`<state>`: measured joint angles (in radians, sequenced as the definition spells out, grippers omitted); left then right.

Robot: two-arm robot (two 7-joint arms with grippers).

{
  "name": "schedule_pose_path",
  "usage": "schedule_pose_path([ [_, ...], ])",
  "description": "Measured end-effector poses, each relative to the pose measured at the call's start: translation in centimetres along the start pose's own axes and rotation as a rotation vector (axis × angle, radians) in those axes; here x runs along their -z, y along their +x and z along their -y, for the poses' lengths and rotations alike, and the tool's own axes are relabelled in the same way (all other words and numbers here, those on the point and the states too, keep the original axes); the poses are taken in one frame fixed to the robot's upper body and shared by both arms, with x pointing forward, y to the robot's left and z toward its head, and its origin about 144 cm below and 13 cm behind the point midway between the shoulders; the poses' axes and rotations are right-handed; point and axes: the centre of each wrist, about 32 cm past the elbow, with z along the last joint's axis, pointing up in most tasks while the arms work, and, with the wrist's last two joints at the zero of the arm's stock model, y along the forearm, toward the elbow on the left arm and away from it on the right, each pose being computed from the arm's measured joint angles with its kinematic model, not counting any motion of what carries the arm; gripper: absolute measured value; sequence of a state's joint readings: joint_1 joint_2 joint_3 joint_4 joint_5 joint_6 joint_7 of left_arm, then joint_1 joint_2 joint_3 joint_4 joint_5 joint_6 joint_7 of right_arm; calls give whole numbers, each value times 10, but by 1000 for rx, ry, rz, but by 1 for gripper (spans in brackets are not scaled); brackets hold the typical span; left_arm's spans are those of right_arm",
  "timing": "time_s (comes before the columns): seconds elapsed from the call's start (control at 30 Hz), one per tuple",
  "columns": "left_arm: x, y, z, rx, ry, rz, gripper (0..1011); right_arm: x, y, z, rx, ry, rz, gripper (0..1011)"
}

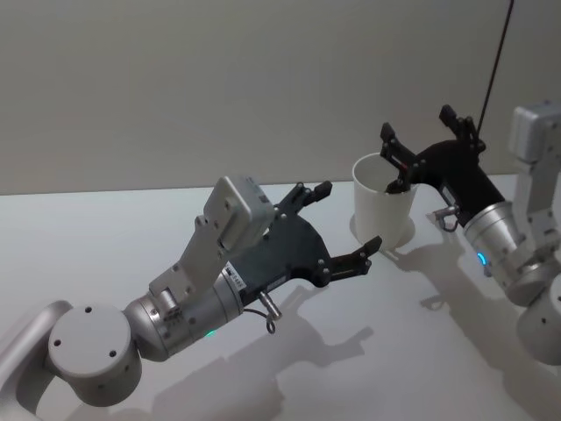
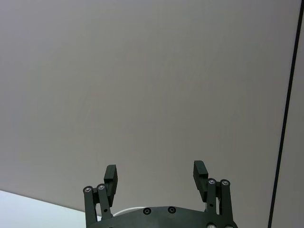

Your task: Place the pen into the pen holder.

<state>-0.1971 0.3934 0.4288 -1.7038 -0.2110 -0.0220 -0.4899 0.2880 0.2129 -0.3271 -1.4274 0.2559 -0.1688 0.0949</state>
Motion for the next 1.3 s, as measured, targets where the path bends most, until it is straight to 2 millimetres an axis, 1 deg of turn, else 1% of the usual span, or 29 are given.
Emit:
schedule_pose_path([
  [0.23,0,0,0,0,0,0,1001,-6,4,5,-6,20,-33,1001],
  [0.4,0,0,0,0,0,0,1001,-14,10,14,-5,27,-56,1001],
  [0.73,0,0,0,0,0,0,1001,-21,21,33,6,12,-69,1001],
  [1.0,1,0,0,-32,5,-2,1001,-21,20,37,8,1,-69,1001],
  [1.3,4,2,2,-132,21,-6,1001,-21,15,56,19,-65,-46,1001],
])
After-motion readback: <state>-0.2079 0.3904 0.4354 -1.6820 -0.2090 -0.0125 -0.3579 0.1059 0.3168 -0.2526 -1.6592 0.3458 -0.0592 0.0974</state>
